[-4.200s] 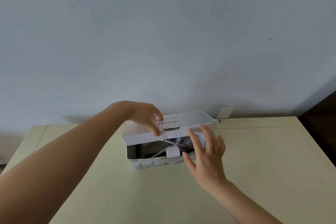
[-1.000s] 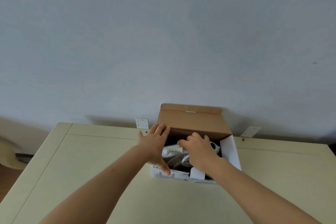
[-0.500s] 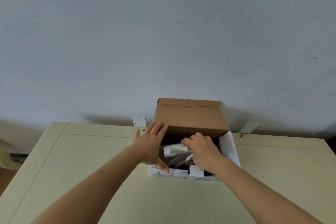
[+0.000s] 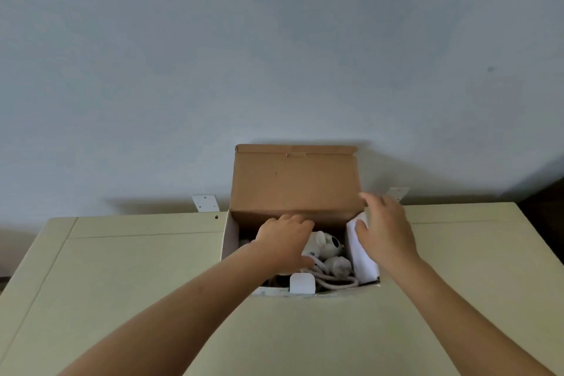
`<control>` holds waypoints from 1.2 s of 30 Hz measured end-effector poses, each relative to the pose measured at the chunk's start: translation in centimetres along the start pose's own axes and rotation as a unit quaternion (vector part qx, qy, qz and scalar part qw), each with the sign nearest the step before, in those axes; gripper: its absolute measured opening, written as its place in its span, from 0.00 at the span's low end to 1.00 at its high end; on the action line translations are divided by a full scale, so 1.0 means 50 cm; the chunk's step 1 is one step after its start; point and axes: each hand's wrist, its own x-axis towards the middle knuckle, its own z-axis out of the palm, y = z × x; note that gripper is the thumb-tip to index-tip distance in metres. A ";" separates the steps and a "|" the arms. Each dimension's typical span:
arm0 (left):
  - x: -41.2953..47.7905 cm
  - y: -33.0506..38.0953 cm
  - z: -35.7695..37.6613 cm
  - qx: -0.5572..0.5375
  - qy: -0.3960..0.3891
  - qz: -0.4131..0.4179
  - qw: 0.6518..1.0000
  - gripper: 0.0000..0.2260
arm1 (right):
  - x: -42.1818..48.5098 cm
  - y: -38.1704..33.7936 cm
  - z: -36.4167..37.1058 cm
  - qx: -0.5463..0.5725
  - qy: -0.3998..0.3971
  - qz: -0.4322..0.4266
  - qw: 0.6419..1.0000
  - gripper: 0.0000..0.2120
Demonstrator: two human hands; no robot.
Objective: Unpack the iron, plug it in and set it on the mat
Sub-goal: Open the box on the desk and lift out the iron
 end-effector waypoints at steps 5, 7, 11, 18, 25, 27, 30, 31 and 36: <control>0.075 0.062 0.004 0.090 -0.120 -0.017 0.988 0.36 | -0.008 0.054 0.016 0.033 -0.226 0.141 0.963 0.18; 0.093 0.074 0.000 0.104 -0.158 -0.041 0.981 0.34 | -0.003 0.049 0.024 0.021 -0.252 0.123 0.960 0.16; 0.120 0.085 -0.004 0.128 -0.190 -0.048 0.972 0.18 | -0.001 0.051 0.029 0.011 -0.248 0.116 0.962 0.17; 0.087 0.028 -0.005 0.119 -0.143 -0.030 0.982 0.15 | 0.007 0.059 0.039 0.012 -0.245 0.118 0.962 0.16; 0.009 -0.009 -0.013 0.127 -0.015 -0.010 0.992 0.21 | 0.016 0.064 0.053 -0.001 -0.223 0.119 0.967 0.12; -0.006 -0.010 -0.018 0.117 0.024 -0.009 0.993 0.20 | 0.018 0.070 0.058 0.007 -0.226 0.118 0.967 0.09; -0.029 -0.031 -0.033 0.057 0.074 -0.024 0.995 0.19 | 0.016 0.078 0.060 0.042 -0.225 0.134 0.964 0.05; -0.037 -0.039 -0.037 0.025 0.085 -0.026 0.996 0.19 | 0.016 0.078 0.060 0.047 -0.221 0.135 0.965 0.05; -0.067 -0.047 -0.048 -0.094 0.132 -0.021 0.987 0.18 | 0.024 0.076 0.063 0.031 -0.209 0.128 0.969 0.09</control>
